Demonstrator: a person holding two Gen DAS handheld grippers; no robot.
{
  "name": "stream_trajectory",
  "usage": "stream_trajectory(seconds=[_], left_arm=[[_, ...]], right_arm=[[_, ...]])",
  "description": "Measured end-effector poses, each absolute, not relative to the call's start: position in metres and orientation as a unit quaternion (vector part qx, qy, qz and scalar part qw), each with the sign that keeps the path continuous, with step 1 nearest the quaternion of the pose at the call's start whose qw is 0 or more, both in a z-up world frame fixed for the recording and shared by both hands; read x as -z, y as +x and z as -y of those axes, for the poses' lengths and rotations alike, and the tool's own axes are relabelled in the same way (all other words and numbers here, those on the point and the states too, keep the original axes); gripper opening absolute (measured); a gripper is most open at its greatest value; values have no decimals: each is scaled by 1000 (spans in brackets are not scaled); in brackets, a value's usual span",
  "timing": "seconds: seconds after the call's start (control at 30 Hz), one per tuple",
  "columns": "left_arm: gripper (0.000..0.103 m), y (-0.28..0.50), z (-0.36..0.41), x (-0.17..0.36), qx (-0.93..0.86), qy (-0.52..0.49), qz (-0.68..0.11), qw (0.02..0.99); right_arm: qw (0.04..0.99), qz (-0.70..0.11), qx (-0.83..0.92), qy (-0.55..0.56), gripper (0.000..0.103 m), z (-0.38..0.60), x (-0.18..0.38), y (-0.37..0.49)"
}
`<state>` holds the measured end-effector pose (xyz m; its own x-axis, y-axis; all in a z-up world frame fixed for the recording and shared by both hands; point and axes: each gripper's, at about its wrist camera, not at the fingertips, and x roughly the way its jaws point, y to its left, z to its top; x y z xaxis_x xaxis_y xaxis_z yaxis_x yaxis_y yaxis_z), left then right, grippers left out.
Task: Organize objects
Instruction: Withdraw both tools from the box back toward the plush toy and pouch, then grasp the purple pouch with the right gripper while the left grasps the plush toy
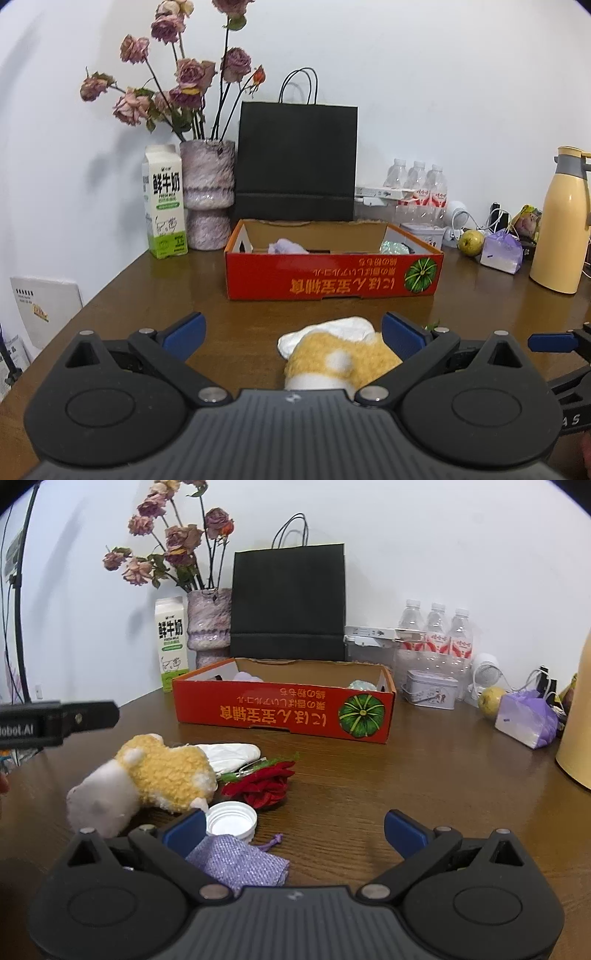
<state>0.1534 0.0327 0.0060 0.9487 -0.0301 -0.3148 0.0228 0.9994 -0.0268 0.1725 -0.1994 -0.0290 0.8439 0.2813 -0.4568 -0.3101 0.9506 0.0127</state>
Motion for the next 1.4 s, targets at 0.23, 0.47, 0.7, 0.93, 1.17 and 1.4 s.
stream_trajectory(seconds=[0.23, 0.47, 0.7, 0.93, 1.17, 1.4], left_arm=[[103, 144, -41, -3, 13, -21, -159, 987], [103, 138, -53, 0, 7, -38, -164, 986], [103, 137, -52, 1, 12, -35, -173, 984], [103, 141, -50, 5, 10, -28, -197, 980], [103, 145, -48, 11, 10, -18, -218, 976], [103, 149, -46, 14, 10, -17, -230, 973]], right_arm=[[957, -246, -150, -32, 103, 198, 31, 163], [949, -270, -158, -34, 103, 194, 34, 154], [940, -287, -177, -46, 103, 181, 37, 151], [918, -329, -217, -53, 103, 159, 42, 158], [914, -332, -221, -70, 103, 150, 46, 157], [917, -310, -242, -69, 53, 150, 42, 148]])
